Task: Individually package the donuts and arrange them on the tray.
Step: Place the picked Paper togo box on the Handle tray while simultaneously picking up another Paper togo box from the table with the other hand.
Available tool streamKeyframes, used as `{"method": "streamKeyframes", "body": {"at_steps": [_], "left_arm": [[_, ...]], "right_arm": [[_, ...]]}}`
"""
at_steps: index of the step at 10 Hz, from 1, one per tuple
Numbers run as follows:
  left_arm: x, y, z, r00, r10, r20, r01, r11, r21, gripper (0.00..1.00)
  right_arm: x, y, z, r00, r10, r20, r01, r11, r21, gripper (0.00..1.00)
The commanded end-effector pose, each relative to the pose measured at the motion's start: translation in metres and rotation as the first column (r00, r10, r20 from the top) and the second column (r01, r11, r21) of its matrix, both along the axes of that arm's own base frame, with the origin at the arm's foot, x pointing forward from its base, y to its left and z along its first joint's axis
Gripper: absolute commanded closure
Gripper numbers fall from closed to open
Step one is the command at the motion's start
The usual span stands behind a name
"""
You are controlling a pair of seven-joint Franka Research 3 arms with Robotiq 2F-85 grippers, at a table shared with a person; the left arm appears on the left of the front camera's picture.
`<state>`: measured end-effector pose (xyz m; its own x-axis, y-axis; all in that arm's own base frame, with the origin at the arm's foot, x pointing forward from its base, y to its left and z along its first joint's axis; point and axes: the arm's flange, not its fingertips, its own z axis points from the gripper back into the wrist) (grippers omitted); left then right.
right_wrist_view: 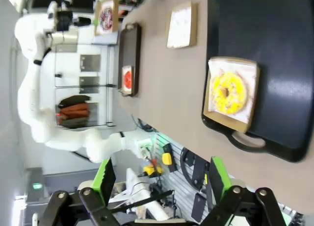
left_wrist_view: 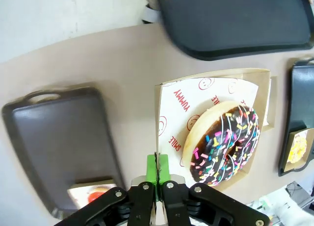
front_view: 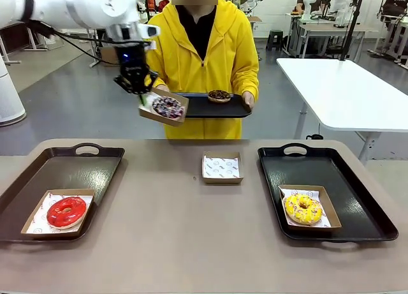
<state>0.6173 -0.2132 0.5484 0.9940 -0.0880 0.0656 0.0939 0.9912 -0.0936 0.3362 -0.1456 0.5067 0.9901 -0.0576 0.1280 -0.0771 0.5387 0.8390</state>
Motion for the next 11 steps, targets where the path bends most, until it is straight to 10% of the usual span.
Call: {"method": "streamKeyframes", "body": {"at_steps": [1,6,11], "left_arm": [[-0.016,0.05,0.003,0.999,-0.033,-0.003,0.033,0.999,0.015,0.99],[-0.02,0.137,-0.021,0.999,0.031,0.015,-0.032,0.995,0.097,0.99],[-0.013,0.148,-0.03,0.998,0.062,-0.026,-0.059,0.994,0.09,0.99]], "right_arm": [[0.023,0.061,0.012,1.0,-0.006,-0.006,0.006,0.995,-0.097,0.0],[0.048,0.187,0.0,0.997,0.082,0.008,-0.076,0.946,-0.314,0.0],[0.047,0.204,-0.003,0.992,0.126,0.023,-0.114,0.948,-0.297,0.0]]}}
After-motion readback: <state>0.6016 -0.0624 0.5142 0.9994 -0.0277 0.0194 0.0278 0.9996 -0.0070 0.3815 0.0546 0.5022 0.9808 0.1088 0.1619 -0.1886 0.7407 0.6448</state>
